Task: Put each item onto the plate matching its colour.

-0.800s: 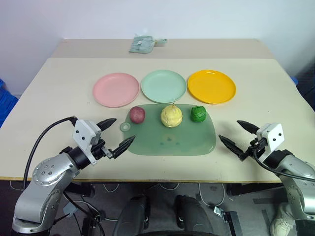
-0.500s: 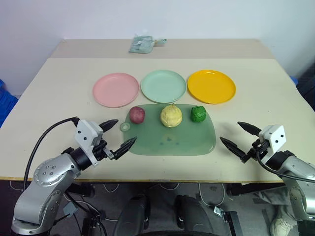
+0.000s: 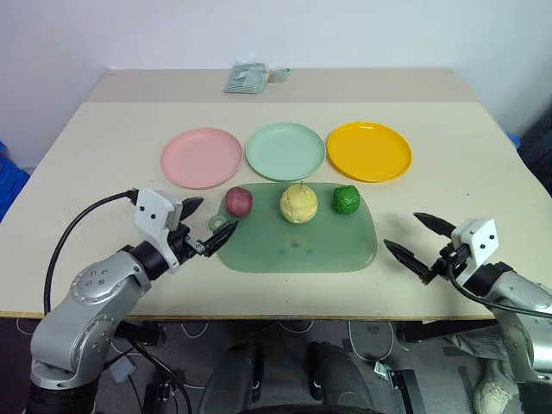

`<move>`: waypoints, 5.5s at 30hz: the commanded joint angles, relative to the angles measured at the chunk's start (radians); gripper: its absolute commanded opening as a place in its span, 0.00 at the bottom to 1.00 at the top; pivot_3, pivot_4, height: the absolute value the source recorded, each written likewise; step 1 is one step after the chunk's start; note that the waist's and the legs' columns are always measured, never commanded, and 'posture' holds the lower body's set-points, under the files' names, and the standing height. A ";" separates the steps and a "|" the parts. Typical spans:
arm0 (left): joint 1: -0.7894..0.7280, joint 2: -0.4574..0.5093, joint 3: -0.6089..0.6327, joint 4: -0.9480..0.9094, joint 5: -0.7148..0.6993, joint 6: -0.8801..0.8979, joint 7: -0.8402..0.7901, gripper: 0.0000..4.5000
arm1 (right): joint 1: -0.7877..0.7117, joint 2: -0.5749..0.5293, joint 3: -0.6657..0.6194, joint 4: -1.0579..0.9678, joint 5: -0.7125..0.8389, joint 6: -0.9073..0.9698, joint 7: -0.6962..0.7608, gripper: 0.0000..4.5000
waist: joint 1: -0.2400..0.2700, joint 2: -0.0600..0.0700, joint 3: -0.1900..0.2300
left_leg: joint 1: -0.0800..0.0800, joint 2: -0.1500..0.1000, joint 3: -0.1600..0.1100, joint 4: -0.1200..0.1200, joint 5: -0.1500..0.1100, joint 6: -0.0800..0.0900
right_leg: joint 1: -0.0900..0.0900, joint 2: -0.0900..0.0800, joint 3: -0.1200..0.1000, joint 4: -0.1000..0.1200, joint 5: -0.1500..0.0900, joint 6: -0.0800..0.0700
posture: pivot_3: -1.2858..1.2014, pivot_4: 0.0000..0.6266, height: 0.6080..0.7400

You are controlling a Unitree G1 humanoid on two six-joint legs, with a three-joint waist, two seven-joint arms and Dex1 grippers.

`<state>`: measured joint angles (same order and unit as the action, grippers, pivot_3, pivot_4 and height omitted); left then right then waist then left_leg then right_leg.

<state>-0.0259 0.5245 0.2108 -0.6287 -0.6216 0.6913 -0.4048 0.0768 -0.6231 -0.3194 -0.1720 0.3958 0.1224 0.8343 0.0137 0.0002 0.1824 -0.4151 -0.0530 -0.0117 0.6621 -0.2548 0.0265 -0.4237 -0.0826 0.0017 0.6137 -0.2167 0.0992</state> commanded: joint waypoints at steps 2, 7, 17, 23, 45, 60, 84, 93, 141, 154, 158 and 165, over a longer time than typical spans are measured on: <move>-0.025 -0.023 0.019 0.035 0.005 0.023 0.059 1.00 | -0.047 -0.042 0.017 -0.107 0.095 0.039 0.075 1.00 | 0.001 0.000 0.000 | 0.000 0.000 0.000 0.000 0.000 0.000 | 0.000 0.000 0.000 0.000 0.000 0.000 | 0.52 0.24 1.00; -0.083 -0.005 -0.036 0.103 0.060 0.102 0.112 1.00 | -0.099 -0.077 0.063 -0.163 0.153 0.090 0.153 1.00 | 0.003 0.000 0.000 | 0.000 0.000 0.000 0.001 0.000 0.000 | 0.000 0.000 0.000 0.000 0.000 0.000 | 0.52 0.24 1.00; -0.227 -0.060 -0.104 0.260 0.149 0.119 0.158 1.00 | -0.204 -0.064 0.148 -0.194 0.185 0.099 0.195 1.00 | 0.002 -0.001 0.000 | 0.000 0.000 0.000 0.001 0.000 0.000 | 0.000 0.000 0.000 0.000 0.000 0.000 | 0.52 0.24 1.00; -0.311 -0.108 -0.141 0.314 0.167 0.145 0.158 1.00 | -0.237 -0.055 0.188 -0.201 0.169 0.102 0.169 1.00 | 0.001 -0.001 0.000 | -0.001 0.000 0.000 0.001 0.000 0.000 | -0.001 0.000 0.000 0.000 0.000 0.001 | 0.52 0.24 1.00; -0.503 -0.154 -0.252 0.481 0.236 0.209 0.097 1.00 | -0.240 -0.065 0.175 -0.267 0.175 0.152 0.090 1.00 | 0.001 -0.001 0.000 | -0.001 0.000 0.000 0.001 0.000 0.000 | -0.001 0.000 0.000 0.001 0.002 0.004 | 0.52 0.24 1.00; -0.565 -0.229 -0.127 0.504 0.268 0.064 0.178 0.54 | -0.212 -0.060 0.177 -0.269 0.155 0.132 0.072 1.00 | 0.002 -0.001 0.000 | -0.002 0.000 0.000 0.001 0.000 0.000 | -0.002 0.000 0.000 0.001 0.002 0.004 | 0.52 0.24 1.00; -0.574 -0.202 -0.090 0.623 0.252 -0.127 0.031 0.99 | -0.261 0.005 0.232 -0.225 0.105 0.127 0.023 1.00 | -0.004 -0.003 0.001 | -0.003 -0.001 0.000 0.001 0.000 -0.001 | -0.003 -0.001 0.000 0.002 0.005 0.008 | 0.52 0.24 1.00; -0.451 -0.105 -0.175 0.433 0.174 -0.094 -0.212 0.99 | -0.242 0.032 0.263 -0.196 0.063 0.090 0.027 1.00 | -0.001 -0.003 0.001 | -0.003 -0.001 0.000 0.001 0.000 -0.001 | -0.003 -0.001 0.000 0.002 0.003 0.005 | 0.52 0.24 1.00; 0.060 0.227 0.037 0.165 -0.040 -0.409 -0.659 1.00 | -0.860 0.279 0.336 0.464 -0.081 0.082 -0.004 0.56 | -0.029 -0.001 0.001 | -0.002 -0.001 0.000 -0.004 0.001 -0.002 | -0.006 -0.002 -0.001 0.002 0.000 -0.001 | 0.52 0.24 1.00; 0.052 0.203 0.021 0.128 -0.015 -0.410 -0.580 1.00 | -1.304 0.187 0.280 1.449 -0.332 -0.339 -0.272 0.67 | -0.038 -0.001 0.001 | -0.001 -0.001 0.002 -0.014 0.004 -0.006 | -0.009 -0.002 -0.001 0.000 0.000 -0.001 | 0.52 0.24 1.00; 0.062 0.207 0.030 0.107 -0.019 -0.400 -0.558 1.00 | -1.294 0.200 0.258 1.503 -0.354 -0.308 -0.323 1.00 | -0.047 0.000 0.001 | -0.001 -0.001 0.002 -0.015 0.004 -0.007 | -0.010 -0.001 -0.001 0.002 -0.001 -0.002 | 0.52 0.24 1.00; 0.082 0.209 0.030 0.080 -0.022 -0.391 -0.533 1.00 | -1.306 0.187 0.205 1.485 -0.341 -0.319 -0.276 1.00 | -0.056 0.000 0.001 | 0.000 -0.001 0.002 -0.014 0.004 -0.007 | -0.009 -0.001 -0.001 0.003 0.000 -0.002 | 0.52 0.24 1.00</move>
<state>0.0480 0.7286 0.2188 -0.5147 -0.6359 0.3006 -0.9460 -1.1782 -0.4162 -0.0883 1.3438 0.0414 -0.1805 0.5344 -0.0428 -0.0002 0.1831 -0.4148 -0.0535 -0.0097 0.6477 -0.2504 0.0197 -0.4325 -0.0831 0.0012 0.6167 -0.2171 0.0975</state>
